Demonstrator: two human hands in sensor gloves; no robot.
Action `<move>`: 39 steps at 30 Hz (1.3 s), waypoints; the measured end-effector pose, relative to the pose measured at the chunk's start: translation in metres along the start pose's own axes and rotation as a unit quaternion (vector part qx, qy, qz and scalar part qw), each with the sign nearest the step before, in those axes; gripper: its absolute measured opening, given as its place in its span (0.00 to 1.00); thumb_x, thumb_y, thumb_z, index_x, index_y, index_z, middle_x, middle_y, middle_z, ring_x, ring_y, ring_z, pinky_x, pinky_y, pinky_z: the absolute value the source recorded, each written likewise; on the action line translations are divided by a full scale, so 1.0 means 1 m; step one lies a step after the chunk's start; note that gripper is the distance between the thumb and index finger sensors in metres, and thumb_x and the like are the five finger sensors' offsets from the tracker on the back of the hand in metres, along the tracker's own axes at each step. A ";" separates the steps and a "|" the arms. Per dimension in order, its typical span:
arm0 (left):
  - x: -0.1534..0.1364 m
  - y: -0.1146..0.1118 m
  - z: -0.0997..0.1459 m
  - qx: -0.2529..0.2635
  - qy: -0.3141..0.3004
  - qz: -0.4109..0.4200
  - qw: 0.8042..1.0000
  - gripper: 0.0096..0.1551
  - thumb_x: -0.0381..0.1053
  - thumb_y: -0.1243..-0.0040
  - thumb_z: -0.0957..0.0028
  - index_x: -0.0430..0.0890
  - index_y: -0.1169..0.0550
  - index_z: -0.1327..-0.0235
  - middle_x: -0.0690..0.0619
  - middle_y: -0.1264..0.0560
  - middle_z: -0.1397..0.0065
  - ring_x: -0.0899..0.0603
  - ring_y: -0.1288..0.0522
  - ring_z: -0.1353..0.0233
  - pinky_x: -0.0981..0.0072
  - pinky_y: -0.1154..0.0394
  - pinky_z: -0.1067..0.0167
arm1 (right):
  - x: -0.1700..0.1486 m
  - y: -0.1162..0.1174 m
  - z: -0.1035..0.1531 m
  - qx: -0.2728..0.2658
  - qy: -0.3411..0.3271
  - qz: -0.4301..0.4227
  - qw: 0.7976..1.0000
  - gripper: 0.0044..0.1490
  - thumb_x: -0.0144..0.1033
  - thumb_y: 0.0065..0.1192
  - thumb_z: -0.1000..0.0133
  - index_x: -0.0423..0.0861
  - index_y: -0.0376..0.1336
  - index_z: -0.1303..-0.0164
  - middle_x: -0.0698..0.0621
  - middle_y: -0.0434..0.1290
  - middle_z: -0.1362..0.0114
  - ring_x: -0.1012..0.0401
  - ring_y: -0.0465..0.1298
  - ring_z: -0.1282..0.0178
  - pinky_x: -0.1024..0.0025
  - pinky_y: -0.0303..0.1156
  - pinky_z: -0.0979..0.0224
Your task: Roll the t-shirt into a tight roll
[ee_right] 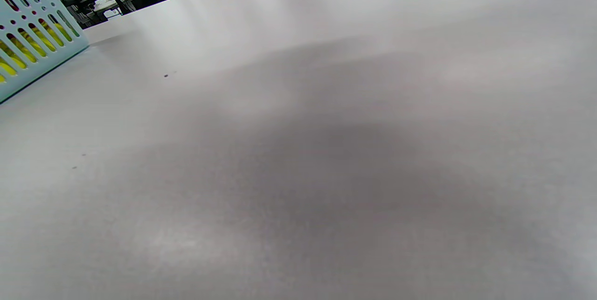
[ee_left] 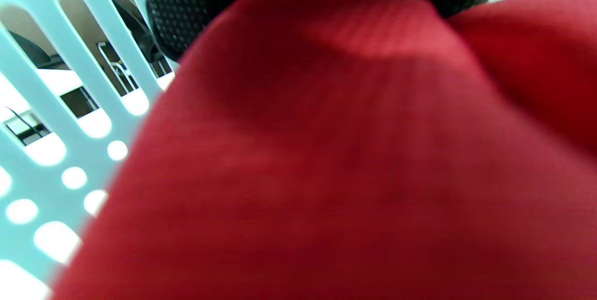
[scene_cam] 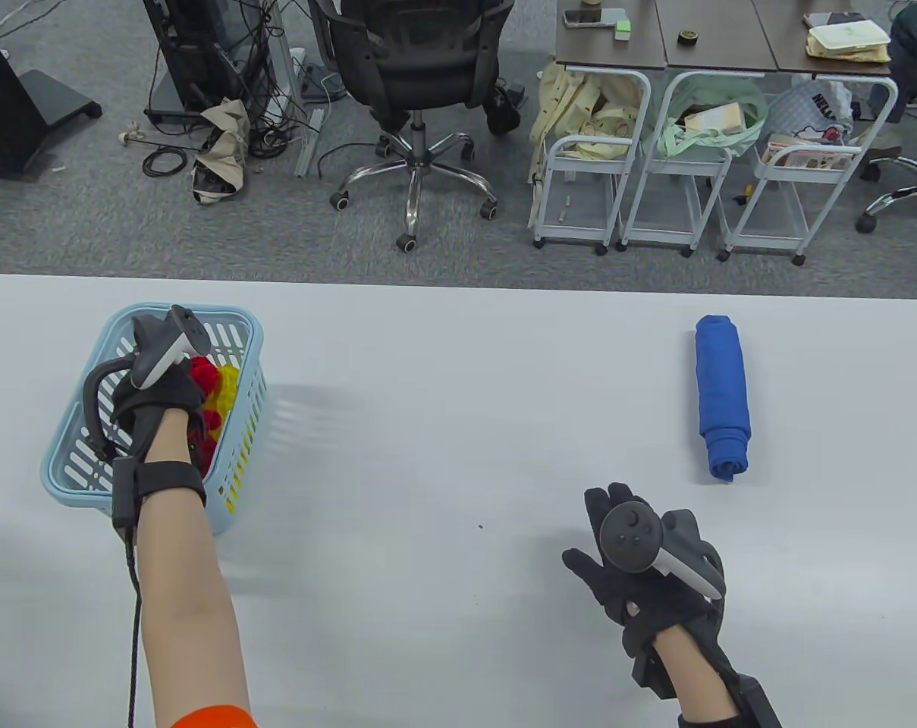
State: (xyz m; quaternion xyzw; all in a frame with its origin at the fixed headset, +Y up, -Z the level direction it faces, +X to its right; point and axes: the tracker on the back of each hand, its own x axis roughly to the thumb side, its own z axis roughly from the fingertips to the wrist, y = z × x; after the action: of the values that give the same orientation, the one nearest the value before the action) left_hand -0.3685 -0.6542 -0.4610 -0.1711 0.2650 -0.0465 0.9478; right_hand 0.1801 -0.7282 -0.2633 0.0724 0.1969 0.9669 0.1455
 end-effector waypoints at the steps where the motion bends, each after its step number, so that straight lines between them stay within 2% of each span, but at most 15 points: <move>1: -0.001 0.005 0.004 0.014 0.003 0.003 1.000 0.24 0.54 0.44 0.40 0.62 0.28 0.29 0.52 0.21 0.37 0.47 0.16 0.46 0.54 0.20 0.42 | 0.000 0.000 0.000 0.000 -0.001 0.001 1.000 0.54 0.60 0.39 0.38 0.46 0.22 0.19 0.37 0.23 0.17 0.37 0.30 0.16 0.38 0.36 0.22; 5: -0.002 0.034 0.027 0.063 -0.010 -0.023 0.998 0.23 0.54 0.44 0.41 0.61 0.29 0.31 0.52 0.22 0.38 0.48 0.17 0.46 0.54 0.20 0.41 | 0.000 0.000 -0.001 0.000 -0.003 0.000 1.000 0.54 0.61 0.39 0.38 0.46 0.22 0.19 0.37 0.23 0.17 0.37 0.29 0.16 0.38 0.36 0.22; 8: -0.002 0.056 0.051 0.109 -0.030 -0.009 0.994 0.23 0.54 0.44 0.41 0.60 0.29 0.31 0.52 0.22 0.38 0.48 0.17 0.46 0.54 0.20 0.41 | 0.001 0.001 -0.001 0.002 -0.004 0.000 1.000 0.54 0.61 0.39 0.38 0.46 0.21 0.19 0.38 0.22 0.18 0.37 0.28 0.16 0.38 0.36 0.22; 13: 0.001 0.088 0.090 0.178 -0.038 -0.010 0.983 0.23 0.54 0.43 0.42 0.59 0.28 0.32 0.53 0.21 0.40 0.49 0.17 0.48 0.55 0.20 0.43 | 0.002 -0.002 0.001 -0.005 -0.010 -0.002 1.000 0.53 0.60 0.39 0.38 0.49 0.21 0.19 0.43 0.21 0.17 0.39 0.26 0.16 0.37 0.34 0.22; 19: 0.012 0.132 0.155 0.272 -0.074 -0.011 0.960 0.23 0.54 0.43 0.42 0.59 0.28 0.33 0.53 0.21 0.41 0.49 0.16 0.49 0.55 0.20 0.44 | 0.004 -0.004 0.003 -0.017 -0.013 0.004 1.000 0.53 0.60 0.39 0.38 0.52 0.19 0.20 0.45 0.19 0.18 0.41 0.22 0.17 0.37 0.31 0.22; 24: 0.027 0.158 0.205 0.332 -0.108 -0.023 0.937 0.23 0.54 0.43 0.43 0.59 0.27 0.33 0.53 0.20 0.42 0.49 0.16 0.49 0.55 0.19 0.44 | 0.004 -0.003 0.003 -0.011 -0.019 -0.007 1.000 0.54 0.61 0.37 0.37 0.51 0.15 0.23 0.44 0.15 0.20 0.40 0.20 0.19 0.38 0.30 0.23; 32: 0.062 0.169 0.278 0.397 -0.191 -0.032 0.897 0.23 0.54 0.42 0.43 0.59 0.26 0.34 0.53 0.19 0.42 0.50 0.16 0.50 0.56 0.19 0.45 | 0.003 -0.006 0.006 -0.020 -0.021 -0.009 1.000 0.55 0.61 0.37 0.37 0.50 0.14 0.24 0.42 0.14 0.21 0.40 0.19 0.19 0.37 0.29 0.22; 37: 0.079 0.164 0.310 0.395 -0.261 0.004 0.881 0.23 0.54 0.42 0.44 0.60 0.26 0.34 0.54 0.19 0.43 0.50 0.15 0.51 0.56 0.18 0.45 | -0.001 -0.007 0.006 -0.023 -0.018 -0.018 0.999 0.55 0.61 0.37 0.37 0.50 0.14 0.24 0.42 0.13 0.22 0.40 0.19 0.19 0.37 0.29 0.22; 39: 0.083 0.161 0.321 0.380 -0.302 0.044 0.873 0.23 0.54 0.42 0.43 0.59 0.26 0.34 0.54 0.19 0.42 0.50 0.15 0.50 0.56 0.18 0.45 | -0.003 -0.009 0.007 -0.026 -0.014 -0.021 0.999 0.56 0.61 0.36 0.37 0.50 0.13 0.24 0.42 0.13 0.22 0.40 0.19 0.19 0.37 0.29 0.22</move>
State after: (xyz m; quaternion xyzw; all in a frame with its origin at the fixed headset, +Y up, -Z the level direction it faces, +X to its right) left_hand -0.1313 -0.4222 -0.3005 0.2080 -0.0645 -0.0478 0.9748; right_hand 0.1861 -0.7191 -0.2610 0.0784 0.1712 0.9672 0.1705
